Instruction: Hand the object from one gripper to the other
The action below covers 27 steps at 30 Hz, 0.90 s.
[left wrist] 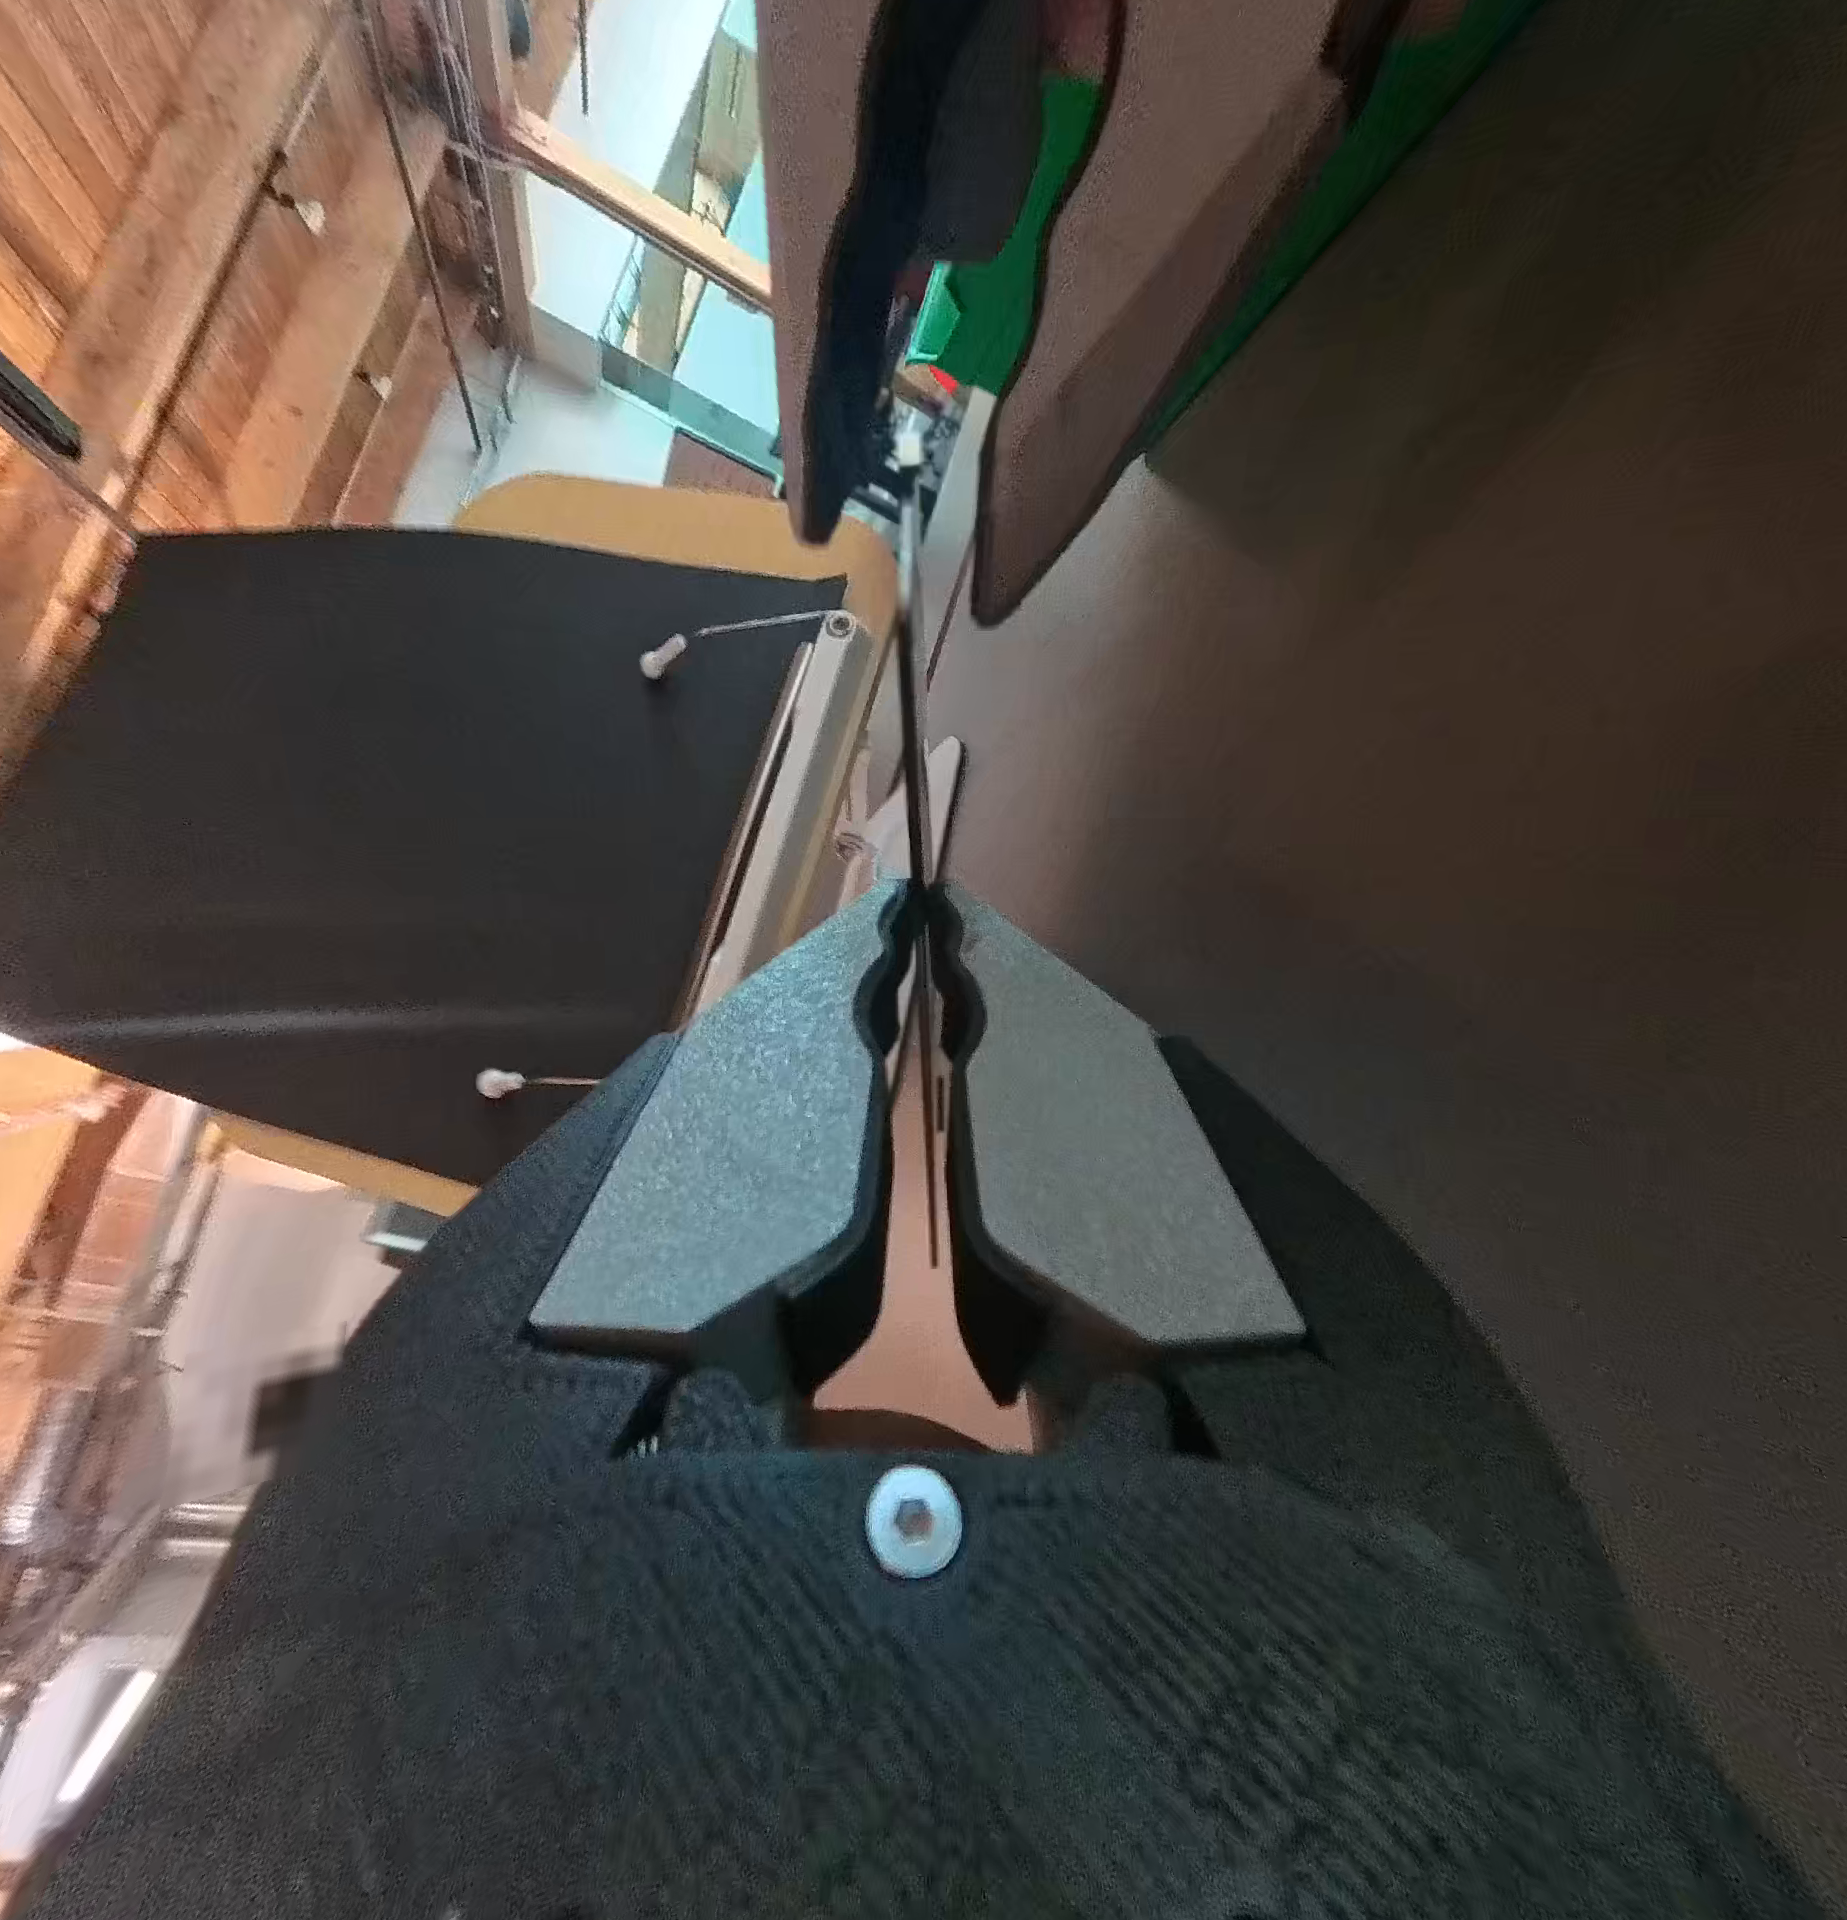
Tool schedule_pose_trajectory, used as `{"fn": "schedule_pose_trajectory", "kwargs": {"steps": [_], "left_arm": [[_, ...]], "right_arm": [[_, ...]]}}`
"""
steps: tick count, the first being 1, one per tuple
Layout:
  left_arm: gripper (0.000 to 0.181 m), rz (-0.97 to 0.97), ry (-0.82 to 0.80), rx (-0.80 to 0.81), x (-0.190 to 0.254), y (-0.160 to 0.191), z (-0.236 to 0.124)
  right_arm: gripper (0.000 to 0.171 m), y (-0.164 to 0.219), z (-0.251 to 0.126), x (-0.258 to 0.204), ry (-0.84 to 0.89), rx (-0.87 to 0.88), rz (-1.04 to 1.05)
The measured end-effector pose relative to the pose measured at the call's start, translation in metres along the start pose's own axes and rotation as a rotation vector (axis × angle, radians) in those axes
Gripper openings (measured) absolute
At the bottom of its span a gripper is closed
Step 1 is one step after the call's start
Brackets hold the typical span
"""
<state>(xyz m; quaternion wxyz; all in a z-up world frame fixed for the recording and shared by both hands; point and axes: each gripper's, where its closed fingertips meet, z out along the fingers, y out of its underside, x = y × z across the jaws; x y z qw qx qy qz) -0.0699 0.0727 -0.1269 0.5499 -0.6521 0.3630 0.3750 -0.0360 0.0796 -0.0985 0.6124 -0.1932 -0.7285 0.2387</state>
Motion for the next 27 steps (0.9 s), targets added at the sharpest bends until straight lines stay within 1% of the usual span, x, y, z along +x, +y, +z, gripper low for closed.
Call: {"fn": "schedule_pose_trajectory", "kwargs": {"steps": [1,4,5,6,7,9,11,13,15,18,20,22,23,25,26,27], "left_arm": [[0.000,0.036,-0.013,0.006,0.000,-0.003,-0.001],[0.000,0.144,-0.020,-0.045,0.005,0.000,0.002],[0.000,0.180,-0.026,-0.059,0.006,0.001,0.003],[0.000,0.211,-0.033,-0.057,0.008,-0.002,0.004],[0.000,0.229,-0.033,-0.042,0.010,-0.006,0.003],[0.000,0.199,-0.033,-0.015,0.012,-0.012,0.003],[0.002,0.077,-0.074,0.058,0.001,-0.020,0.001],[0.027,-0.124,-0.109,0.145,-0.018,-0.025,-0.006],[0.037,-0.306,-0.117,0.163,-0.037,-0.018,-0.011],[0.053,-0.568,-0.102,0.237,-0.059,-0.010,-0.018],[0.064,-0.781,-0.012,0.254,-0.061,-0.001,-0.015],[0.065,-0.968,0.125,0.286,-0.055,0.000,-0.013],[0.062,-1.034,0.183,0.314,-0.053,-0.003,-0.013],[0.048,-1.106,0.292,0.395,-0.049,-0.015,-0.020],[0.046,-1.128,0.367,0.443,-0.046,-0.024,-0.025],[0.048,-1.150,0.424,0.475,-0.043,-0.032,-0.028]], "right_arm": [[0.023,-0.003,0.001,-0.003,0.009,0.003,-0.034],[0.020,0.002,0.009,-0.011,0.034,-0.045,-0.140],[0.016,0.007,0.011,-0.013,0.034,-0.079,-0.178],[0.009,0.012,0.013,-0.015,0.034,-0.108,-0.211],[0.003,0.015,0.014,-0.017,0.030,-0.126,-0.237],[0.001,0.019,0.014,-0.020,0.023,-0.148,-0.273],[0.000,0.018,0.012,-0.014,0.034,-0.155,-0.270],[0.000,0.013,0.008,0.001,0.083,-0.136,-0.200],[0.000,0.008,-0.003,0.023,0.154,-0.089,-0.133],[0.000,0.004,-0.023,0.053,0.229,-0.002,-0.004],[0.000,-0.011,-0.037,0.063,0.201,0.137,0.138],[0.000,-0.032,-0.051,0.066,0.104,0.320,0.297],[0.000,-0.043,-0.060,0.068,0.055,0.415,0.368],[0.000,-0.059,-0.078,0.075,-0.010,0.578,0.480],[0.000,-0.063,-0.086,0.079,-0.026,0.645,0.521],[0.000,-0.066,-0.092,0.083,-0.038,0.702,0.558]]}}
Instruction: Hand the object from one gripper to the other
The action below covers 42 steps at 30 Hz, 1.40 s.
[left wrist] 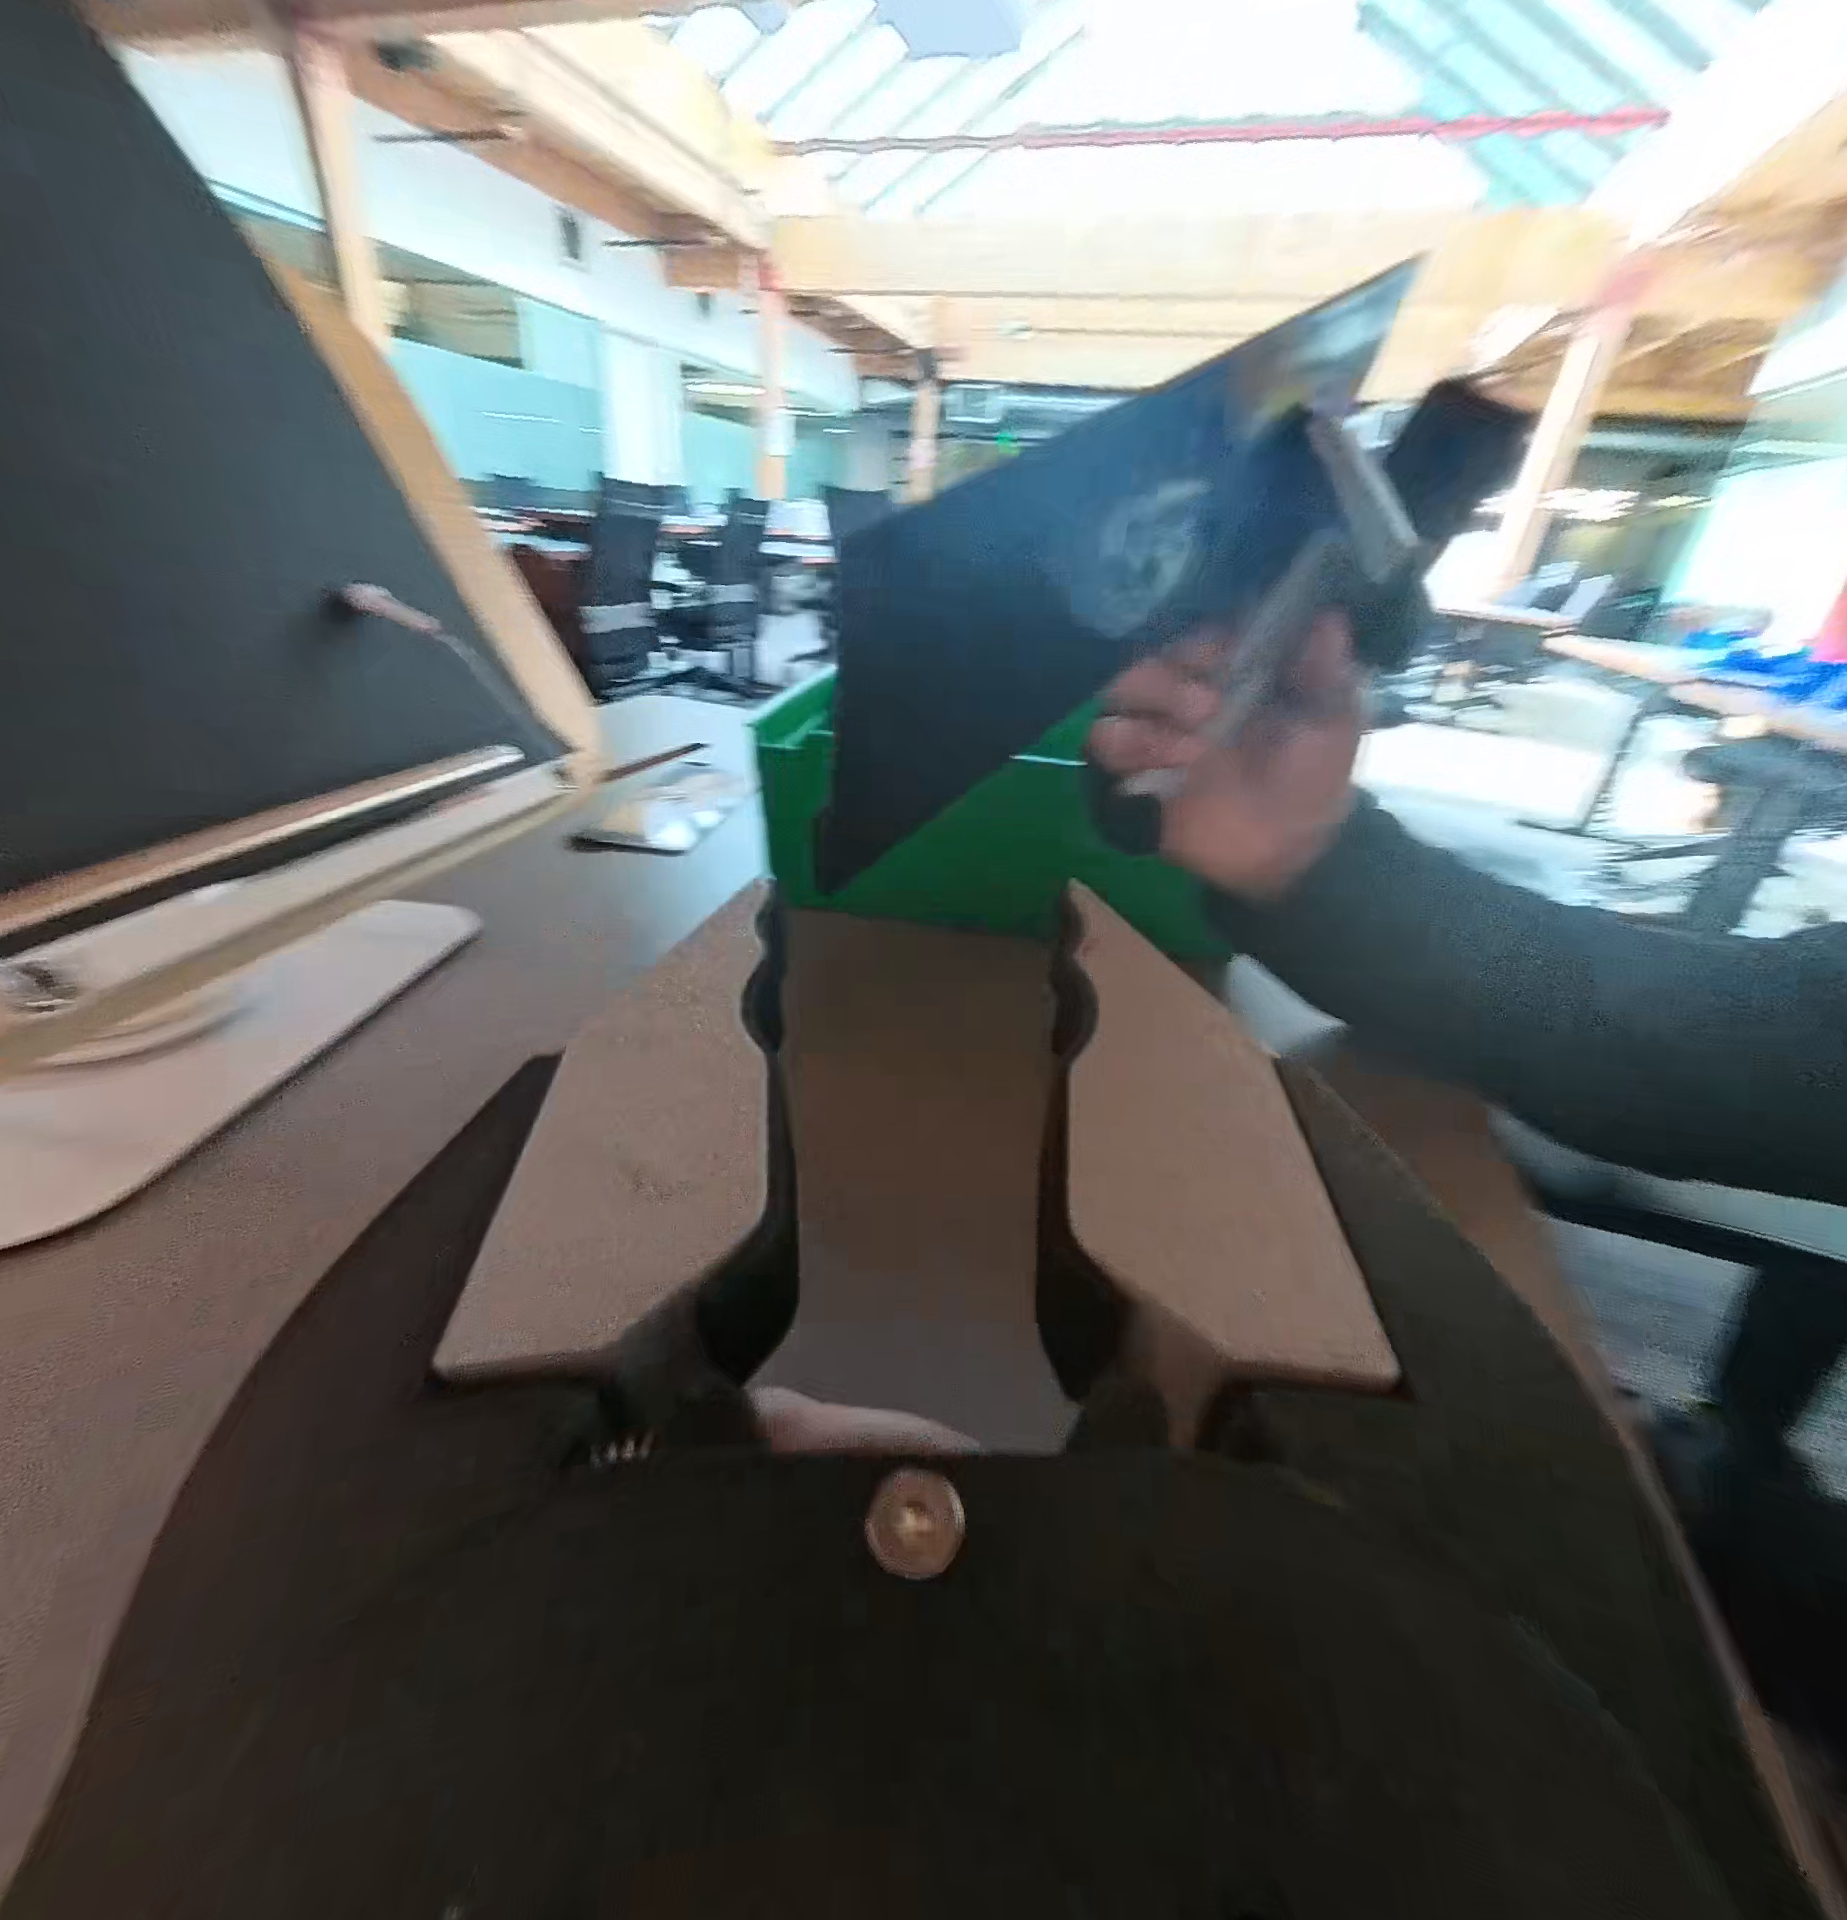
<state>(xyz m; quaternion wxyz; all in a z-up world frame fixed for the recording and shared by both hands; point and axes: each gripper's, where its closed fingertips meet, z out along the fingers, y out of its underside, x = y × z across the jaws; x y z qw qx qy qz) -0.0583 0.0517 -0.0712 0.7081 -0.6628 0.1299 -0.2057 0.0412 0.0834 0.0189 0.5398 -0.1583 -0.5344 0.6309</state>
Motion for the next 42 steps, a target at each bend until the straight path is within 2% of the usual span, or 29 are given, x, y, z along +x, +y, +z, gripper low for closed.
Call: {"fn": "schedule_pose_trajectory", "kwargs": {"steps": [2,5,6,8,11,14,16,18,19,21,23,25,26,27,29,30,33,35,38,40,42], "left_arm": [[0.052,-0.020,0.062,-0.009,0.012,0.002,0.005],[0.062,0.028,-0.016,-0.008,0.005,0.007,0.011],[0.059,0.042,-0.012,0.000,0.007,0.006,0.011],[0.013,0.082,0.042,0.049,0.019,-0.001,0.009],[0.009,0.172,0.049,0.049,0.021,-0.007,0.002],[0.006,0.292,0.009,0.062,0.019,-0.015,-0.007],[0.004,0.432,-0.078,0.001,0.010,-0.010,-0.009],[0.004,0.575,-0.211,-0.060,-0.004,-0.007,-0.012],[0.003,0.652,-0.292,-0.124,-0.015,-0.002,-0.014],[0.001,0.836,-0.420,-0.282,-0.034,0.015,-0.014],[0.000,0.929,-0.446,-0.401,-0.040,0.035,-0.009],[0.000,0.959,-0.453,-0.430,-0.039,0.040,-0.005],[0.000,0.955,-0.466,-0.430,-0.040,0.039,-0.006],[0.000,0.954,-0.484,-0.446,-0.045,0.039,-0.008],[0.000,0.982,-0.537,-0.488,-0.055,0.039,-0.014],[0.000,0.982,-0.558,-0.506,-0.059,0.040,-0.016],[0.000,1.013,-0.547,-0.560,-0.060,0.049,-0.013],[0.000,1.063,-0.538,-0.605,-0.058,0.057,-0.010],[0.000,1.100,-0.516,-0.628,-0.054,0.063,-0.004],[0.000,1.100,-0.494,-0.644,-0.052,0.068,-0.003],[0.000,1.113,-0.441,-0.642,-0.045,0.072,-0.001]], "right_arm": [[0.000,-0.008,-0.002,0.001,-0.016,0.068,0.060],[0.000,-0.009,-0.001,-0.004,-0.066,0.103,0.116],[0.000,-0.008,0.000,-0.008,-0.094,0.101,0.133],[0.000,-0.001,0.005,-0.015,-0.133,0.070,0.149],[0.000,0.003,0.004,-0.012,-0.128,0.047,0.145],[0.002,0.019,0.002,-0.009,-0.119,-0.064,0.113],[0.018,0.034,0.002,-0.003,-0.081,-0.153,0.100],[0.036,0.059,0.001,0.020,0.078,-0.301,0.057],[0.030,0.073,-0.004,0.034,0.174,-0.376,0.022],[0.034,0.094,-0.011,0.049,0.279,-0.505,-0.051],[0.058,0.111,-0.013,0.050,0.305,-0.613,-0.133],[0.080,0.125,-0.013,0.049,0.318,-0.716,-0.275],[0.085,0.129,-0.014,0.048,0.323,-0.757,-0.372],[0.077,0.130,-0.014,0.049,0.333,-0.786,-0.480],[0.040,0.123,-0.016,0.053,0.390,-0.787,-0.671],[0.027,0.119,-0.015,0.053,0.411,-0.768,-0.738],[0.019,0.132,-0.011,0.037,0.323,-0.801,-0.762],[0.022,0.144,-0.008,0.030,0.286,-0.835,-0.700],[0.040,0.155,-0.007,0.025,0.252,-0.874,-0.672],[0.052,0.163,-0.006,0.014,0.181,-0.880,-0.735],[0.057,0.164,-0.001,0.005,0.144,-0.863,-0.826]]}}
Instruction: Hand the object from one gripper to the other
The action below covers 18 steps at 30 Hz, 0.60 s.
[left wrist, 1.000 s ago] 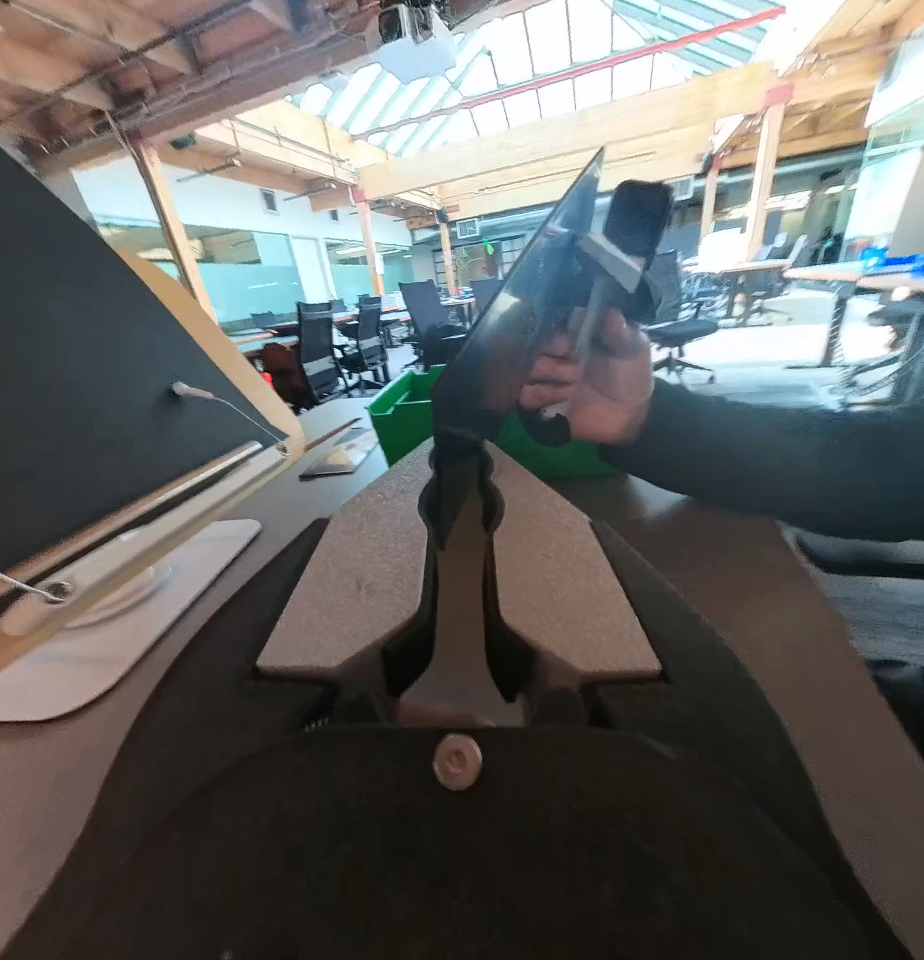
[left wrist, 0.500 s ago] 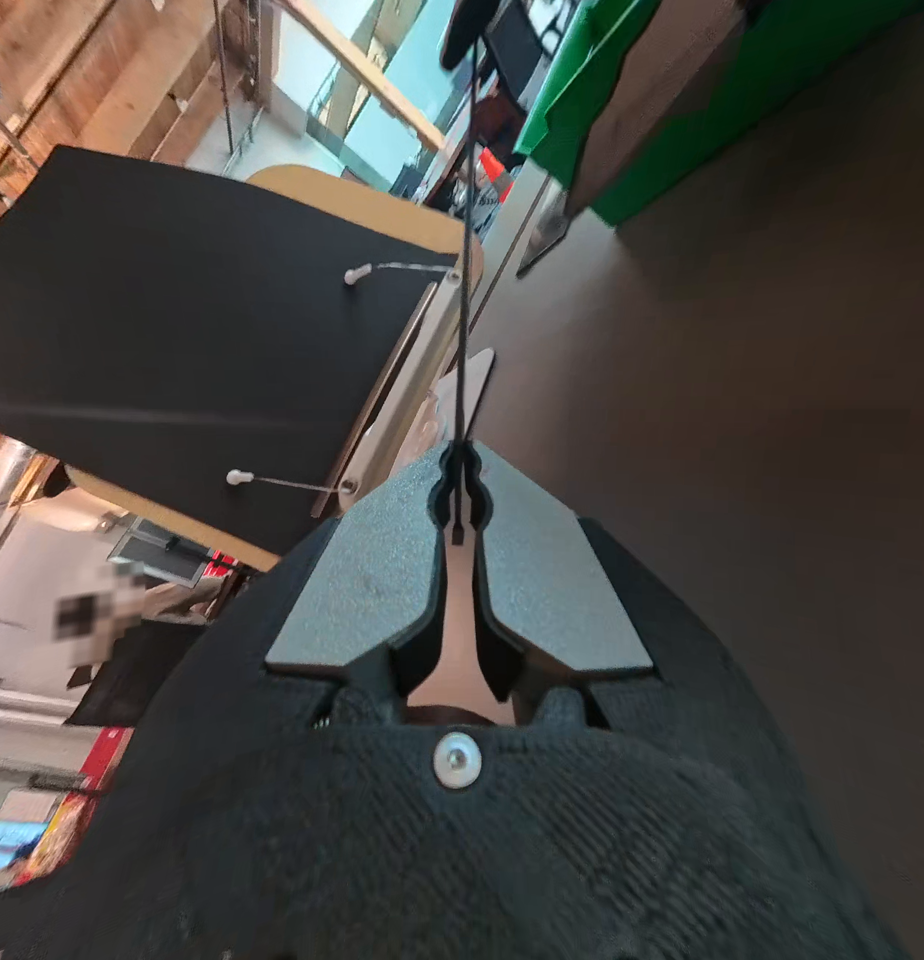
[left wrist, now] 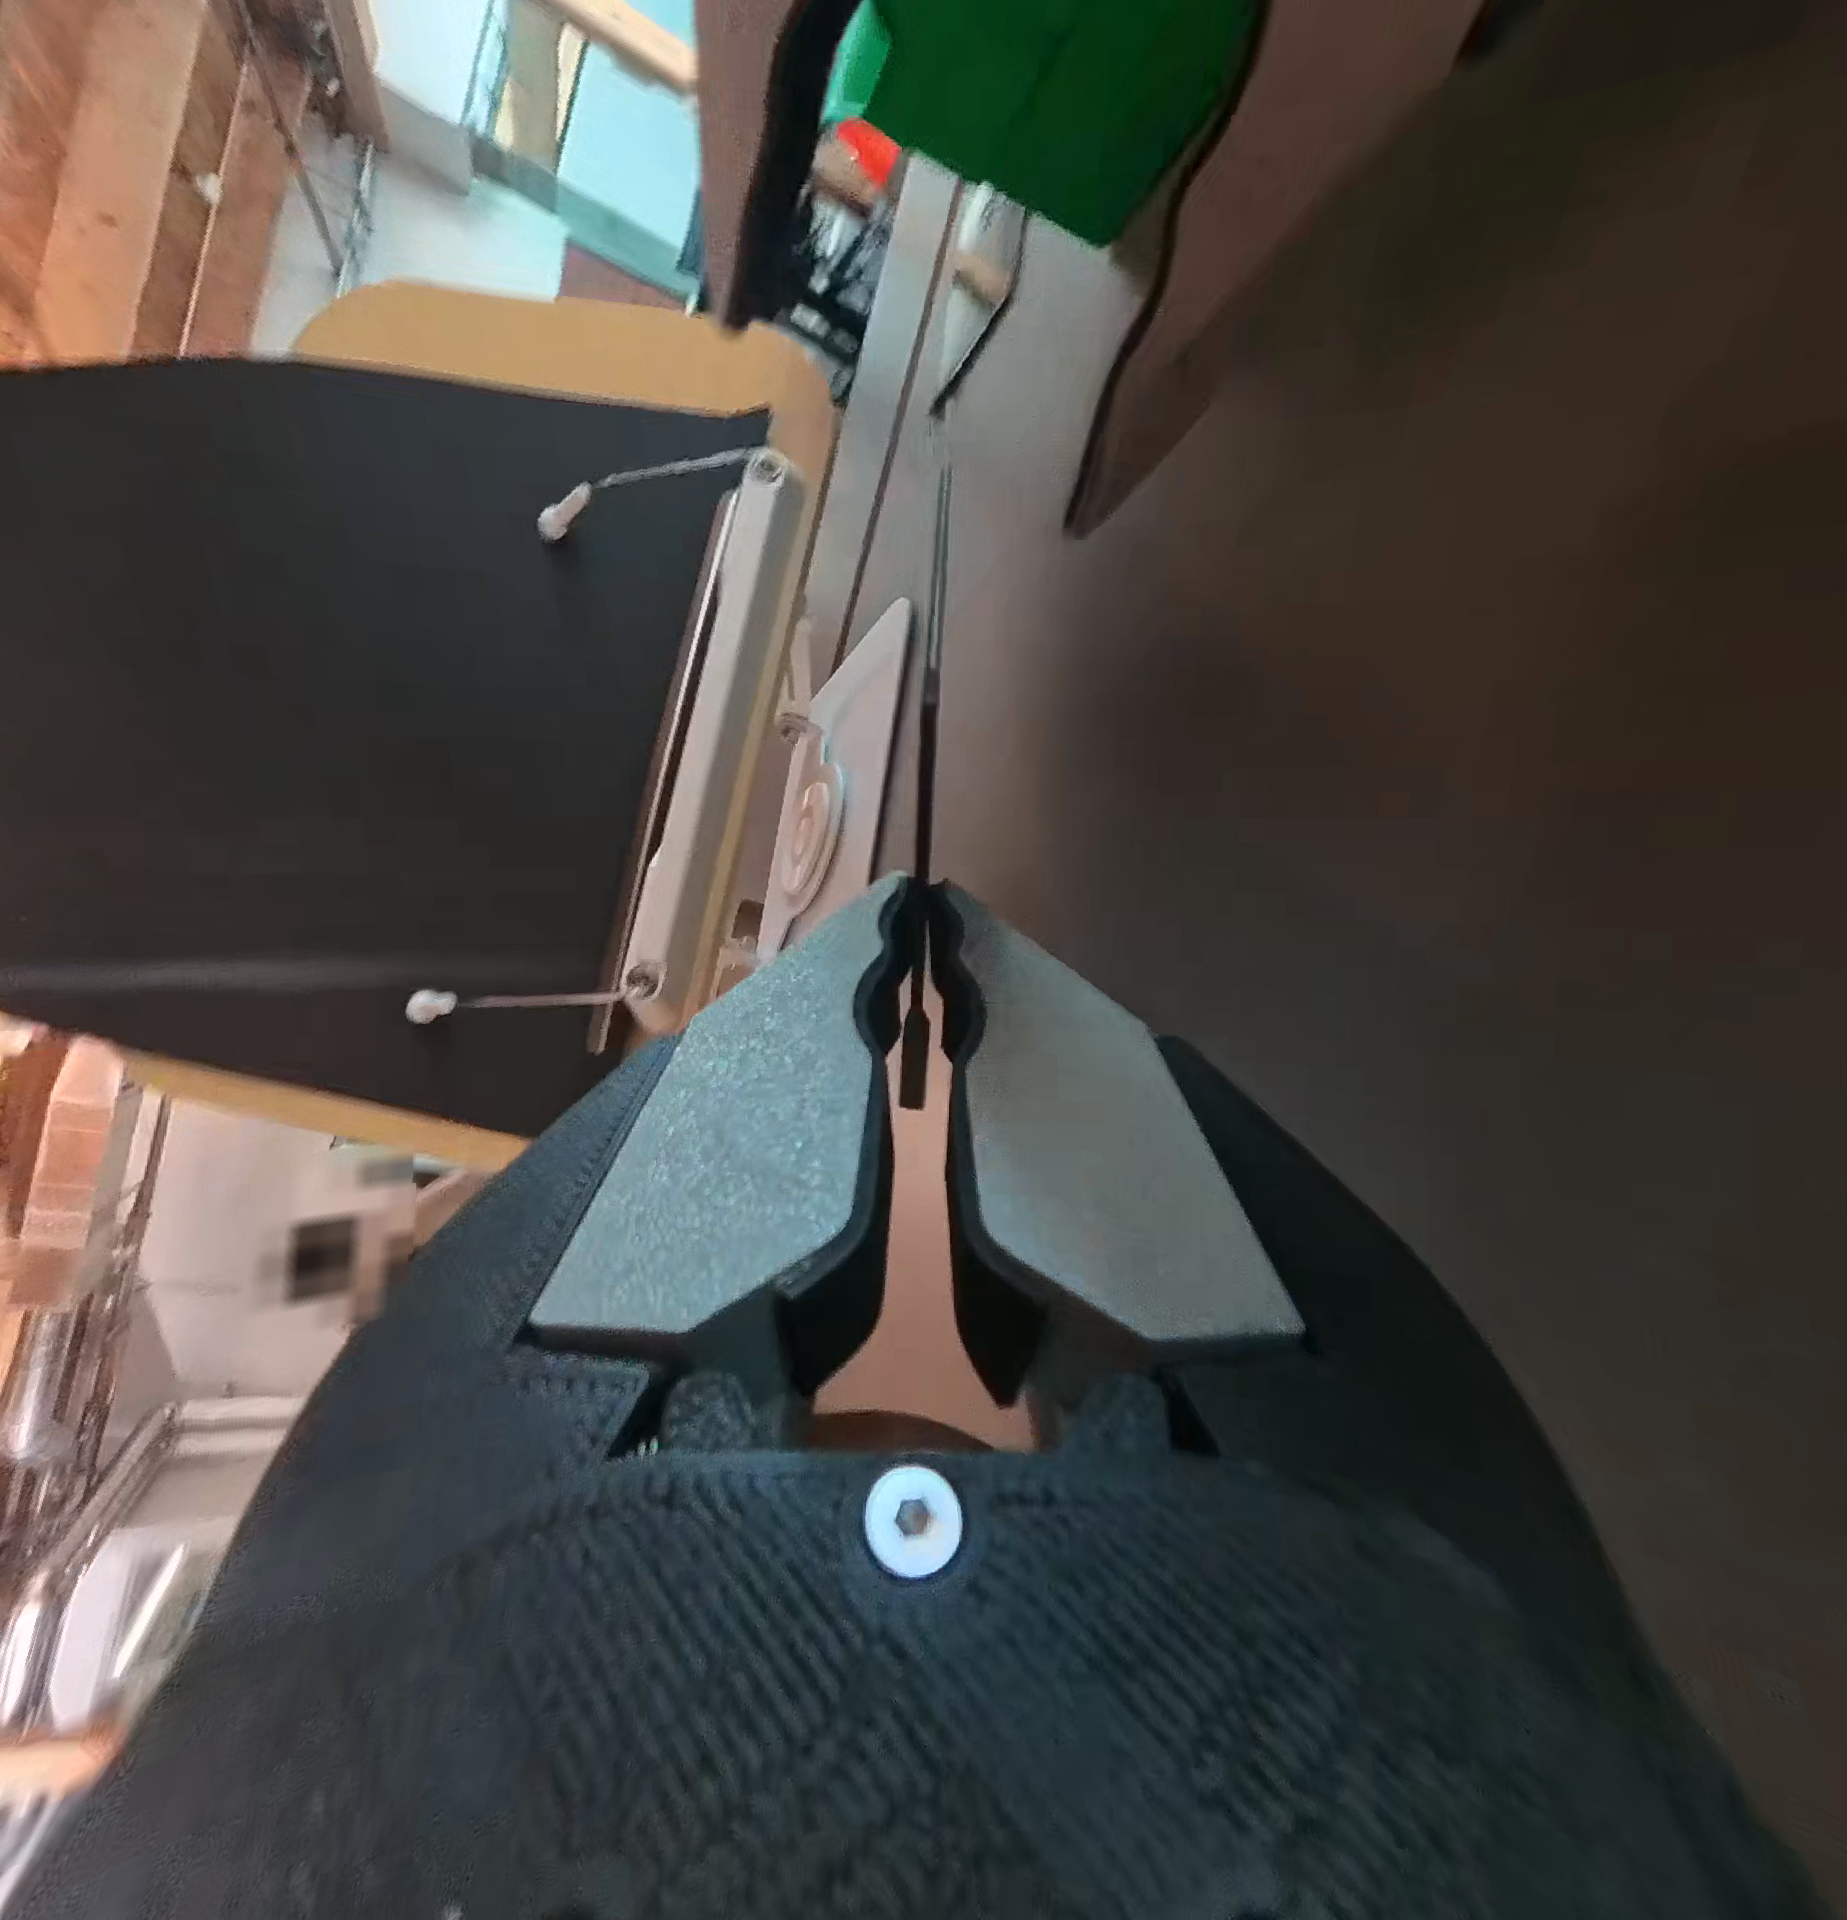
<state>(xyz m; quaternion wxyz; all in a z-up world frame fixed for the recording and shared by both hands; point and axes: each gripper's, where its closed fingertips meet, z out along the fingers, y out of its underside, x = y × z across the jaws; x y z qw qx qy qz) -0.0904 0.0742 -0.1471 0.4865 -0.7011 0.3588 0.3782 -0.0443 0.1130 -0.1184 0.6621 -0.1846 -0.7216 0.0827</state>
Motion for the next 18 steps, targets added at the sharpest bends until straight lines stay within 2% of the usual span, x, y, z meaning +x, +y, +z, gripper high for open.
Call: {"fn": "schedule_pose_trajectory", "kwargs": {"steps": [3,6,9,12,15,18], "left_arm": [[0.000,0.058,0.049,0.098,0.012,-0.019,-0.008],[0.000,0.025,0.048,0.229,0.010,-0.041,-0.020],[0.002,-0.036,-0.020,0.281,-0.003,-0.046,-0.024],[0.019,-0.192,-0.140,0.334,-0.034,-0.048,-0.032],[0.032,-0.418,-0.087,0.448,-0.050,-0.050,-0.046],[0.044,-0.556,0.044,0.454,-0.044,-0.043,-0.041]], "right_arm": [[0.045,-0.015,0.001,-0.019,-0.060,0.033,-0.058],[0.001,-0.017,0.002,-0.029,-0.095,0.019,-0.132],[0.000,-0.021,0.001,-0.015,-0.097,0.025,0.016],[0.000,-0.020,-0.001,0.006,-0.042,0.039,0.104],[0.000,-0.026,-0.013,0.029,0.024,0.177,0.156],[0.000,-0.050,-0.037,0.031,-0.105,0.419,0.308]]}}
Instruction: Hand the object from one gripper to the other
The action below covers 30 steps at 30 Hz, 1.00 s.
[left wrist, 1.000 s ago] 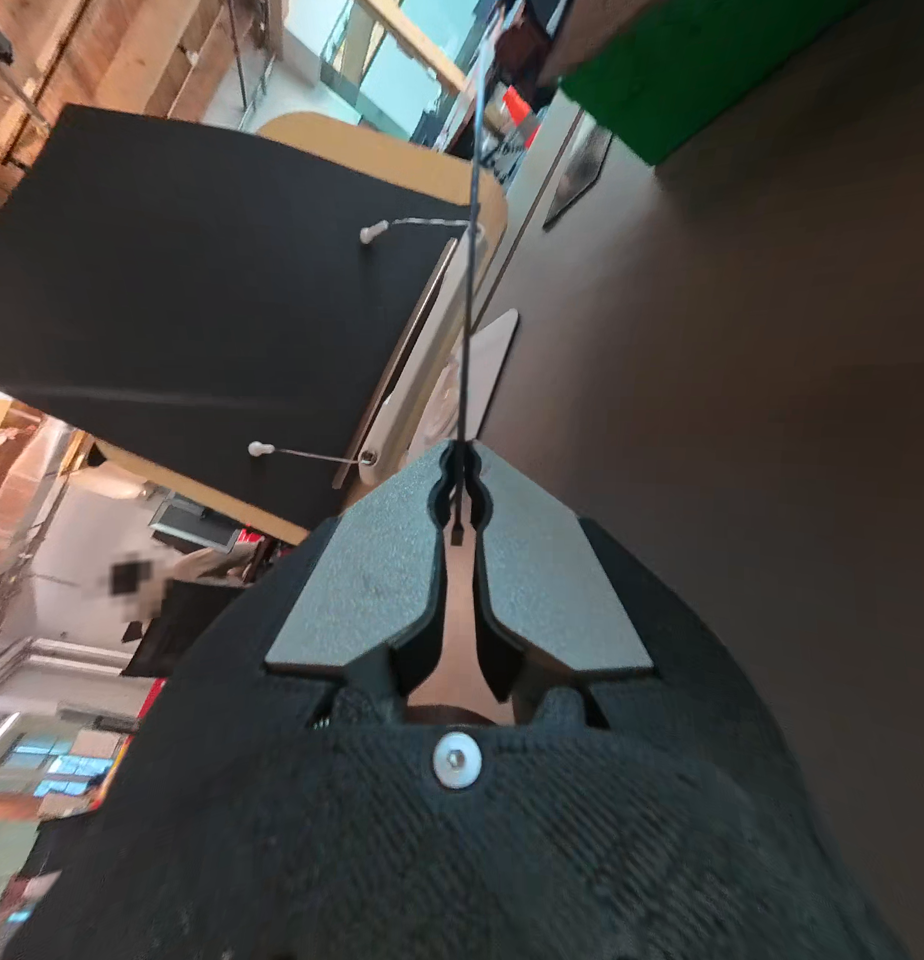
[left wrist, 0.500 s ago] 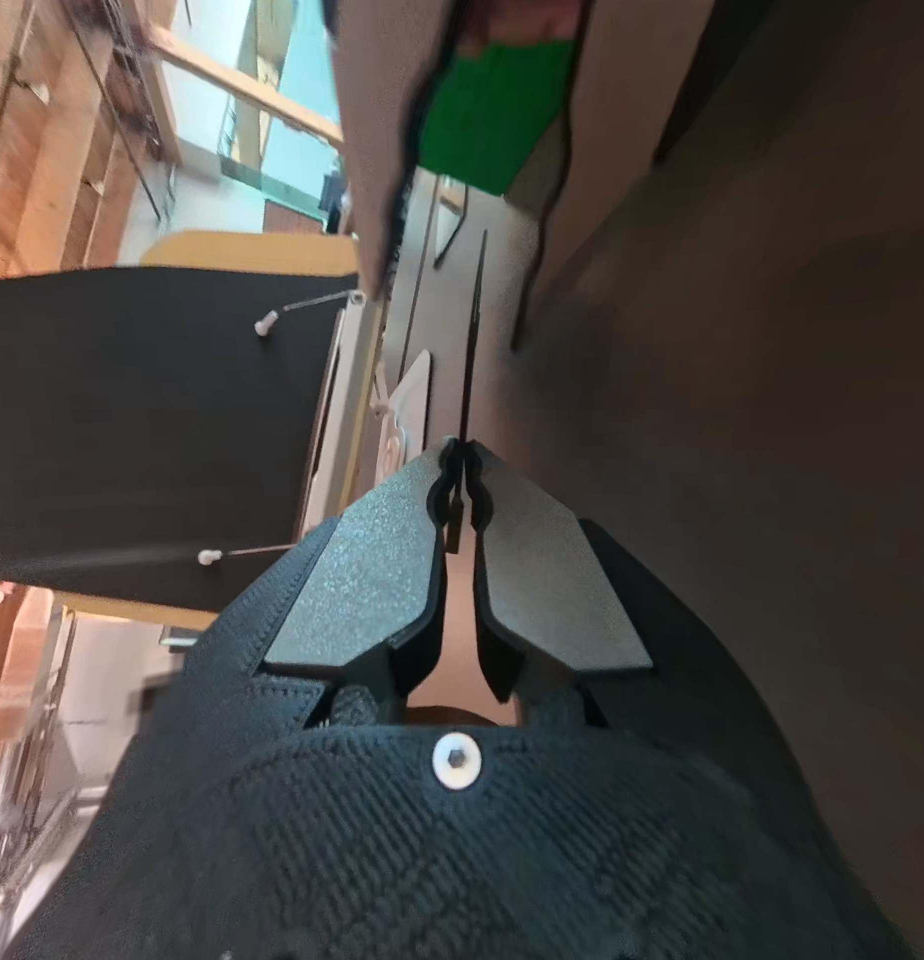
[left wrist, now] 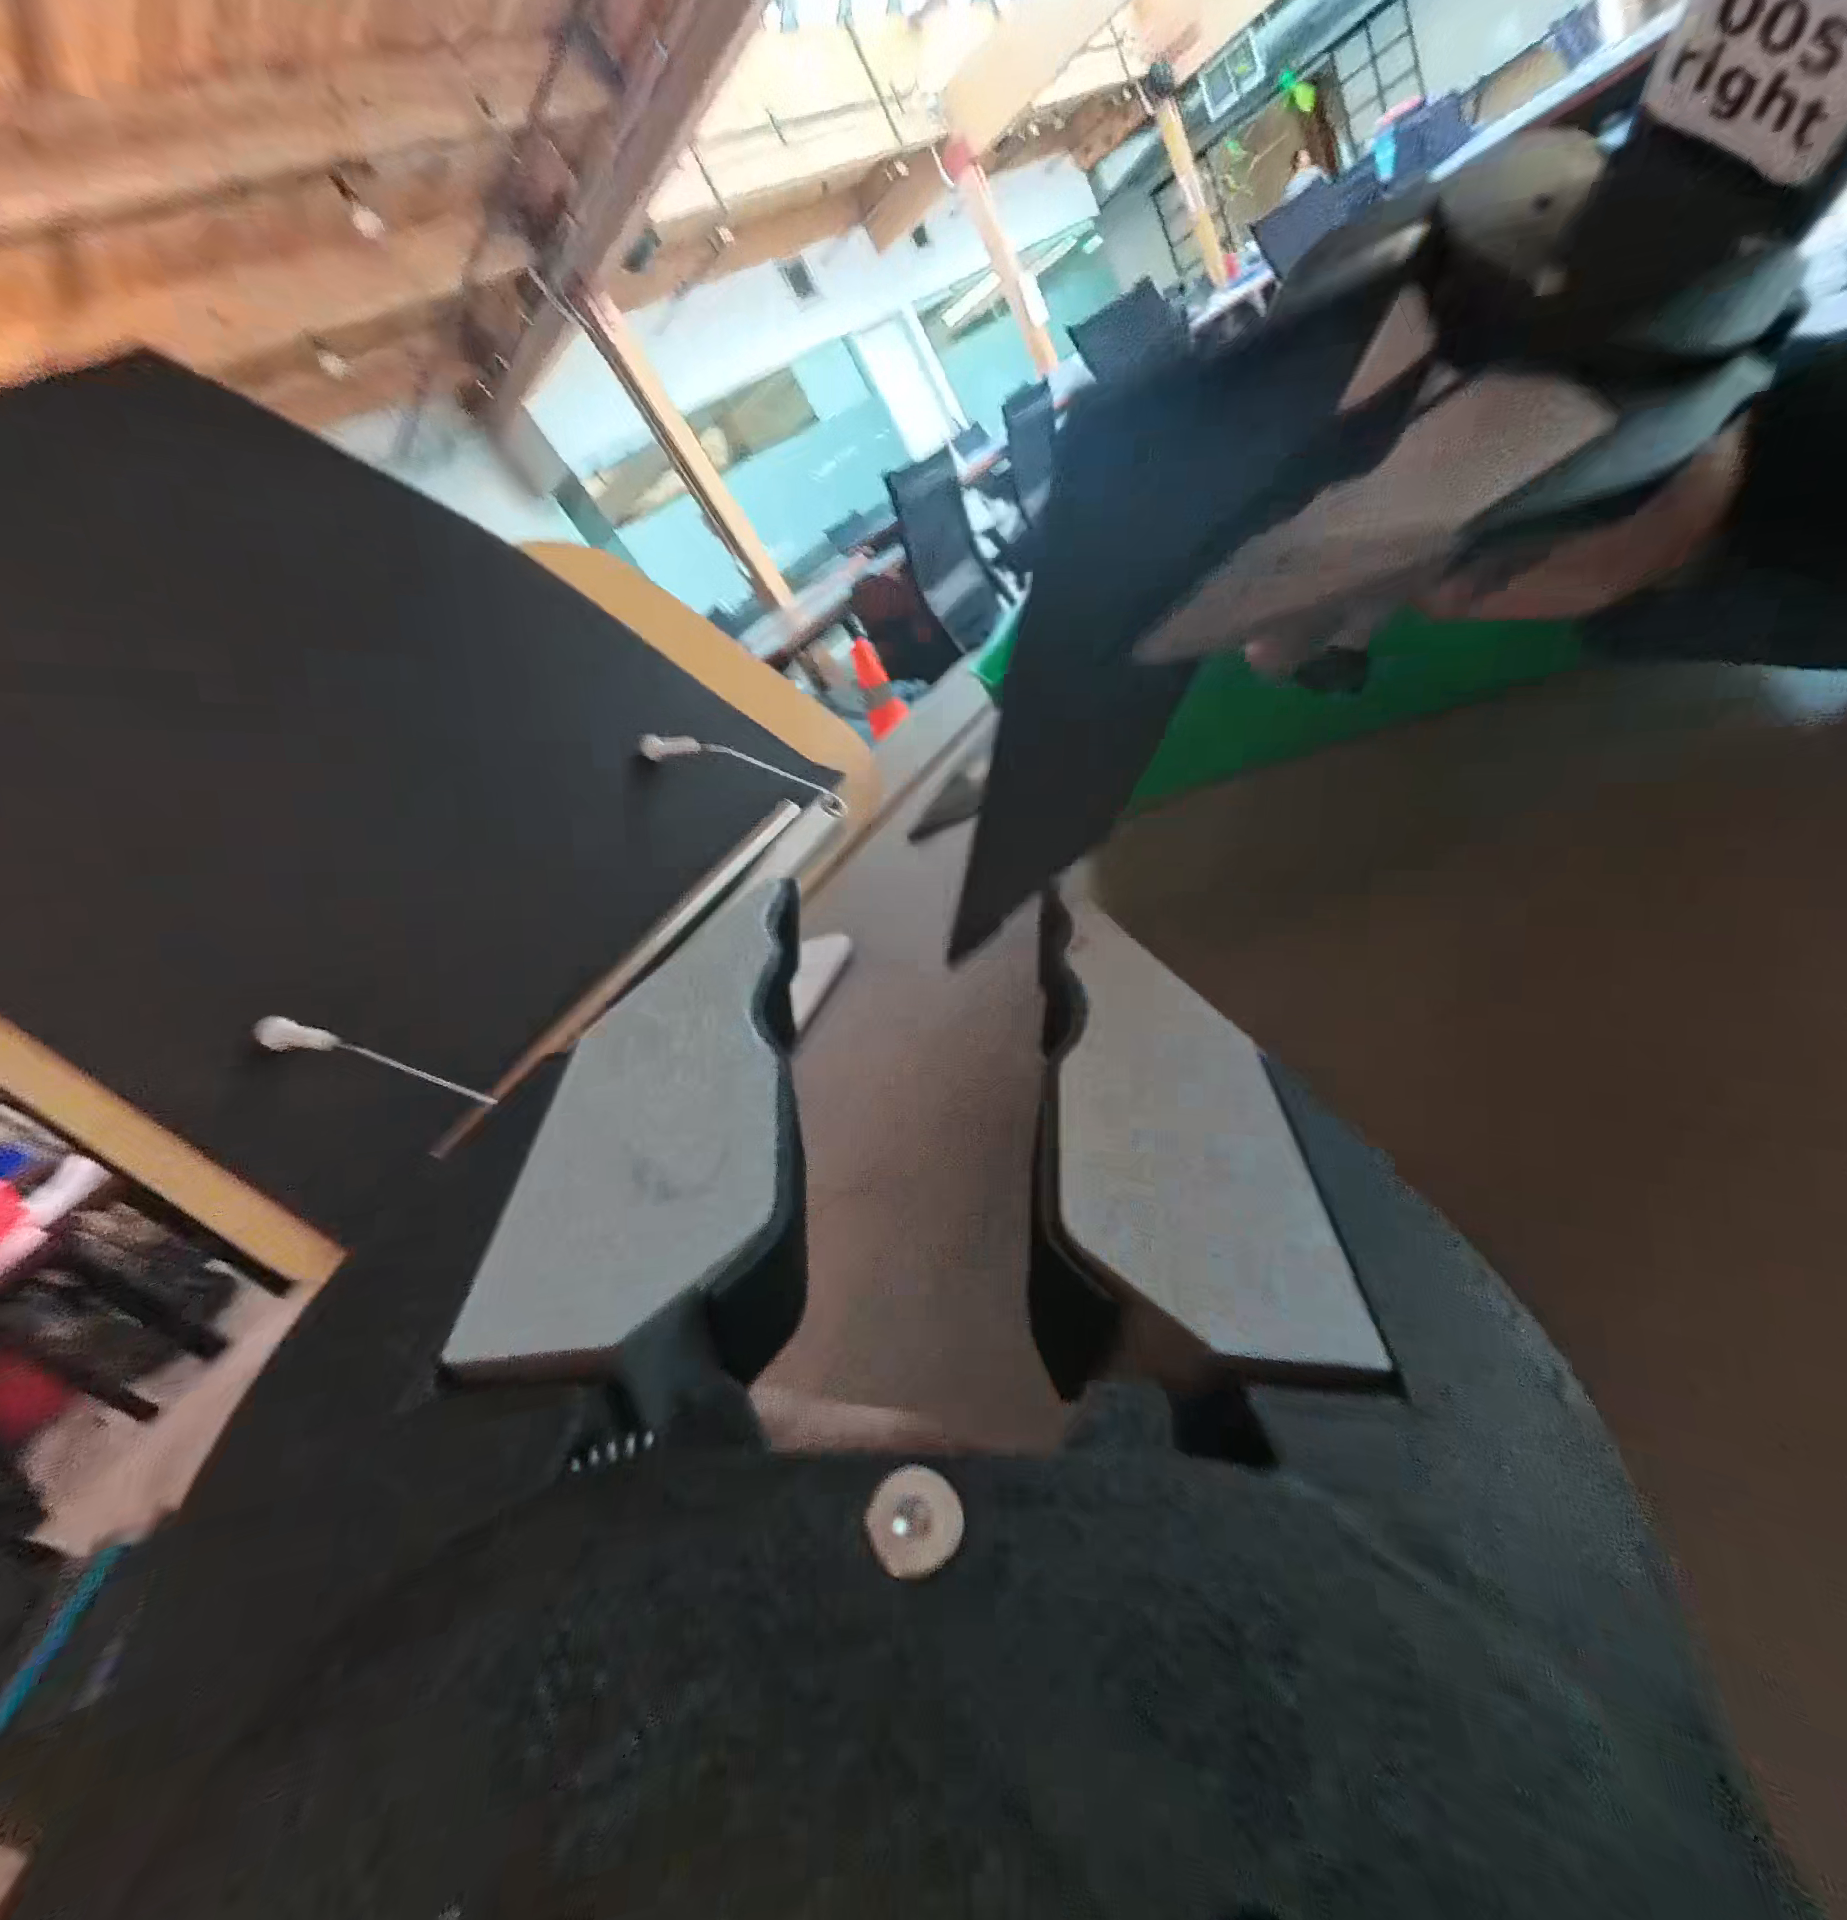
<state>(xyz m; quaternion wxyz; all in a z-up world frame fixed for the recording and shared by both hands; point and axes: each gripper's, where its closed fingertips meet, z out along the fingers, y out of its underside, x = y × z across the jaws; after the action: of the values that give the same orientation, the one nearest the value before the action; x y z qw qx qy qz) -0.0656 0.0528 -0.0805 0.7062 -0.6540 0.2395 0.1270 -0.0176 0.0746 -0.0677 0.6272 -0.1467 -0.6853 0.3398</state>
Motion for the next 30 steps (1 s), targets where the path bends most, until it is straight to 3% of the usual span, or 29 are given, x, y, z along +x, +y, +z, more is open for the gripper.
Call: {"fn": "schedule_pose_trajectory", "kwargs": {"steps": [2,4,10,15,18,21,24,30], "left_arm": [[0.052,-0.058,0.104,-0.025,0.016,0.006,0.004],[0.047,-0.053,0.152,-0.028,0.030,0.007,0.007],[0.002,-0.025,0.350,0.023,0.076,-0.004,0.007],[0.000,-0.039,0.204,-0.067,0.038,0.012,0.010],[0.000,0.082,-0.024,-0.250,-0.002,0.046,0.009],[0.000,0.237,-0.234,-0.534,-0.043,0.090,-0.004],[0.000,0.459,-0.293,-0.705,-0.053,0.108,-0.011],[0.000,0.649,-0.269,-0.756,-0.034,0.103,0.004]], "right_arm": [[0.000,-0.024,-0.008,-0.009,-0.116,0.143,0.143],[0.000,-0.047,-0.016,-0.010,-0.164,0.272,0.222],[0.000,-0.075,-0.027,-0.021,-0.297,0.437,0.351],[0.012,-0.042,-0.019,0.002,-0.174,0.276,0.385],[0.006,0.011,-0.009,0.029,0.030,0.039,0.418],[0.015,0.046,-0.010,0.039,0.117,-0.144,0.392],[0.025,0.043,-0.008,0.032,0.101,-0.159,0.360],[0.023,0.025,0.019,-0.013,0.050,-0.217,-0.016]]}}
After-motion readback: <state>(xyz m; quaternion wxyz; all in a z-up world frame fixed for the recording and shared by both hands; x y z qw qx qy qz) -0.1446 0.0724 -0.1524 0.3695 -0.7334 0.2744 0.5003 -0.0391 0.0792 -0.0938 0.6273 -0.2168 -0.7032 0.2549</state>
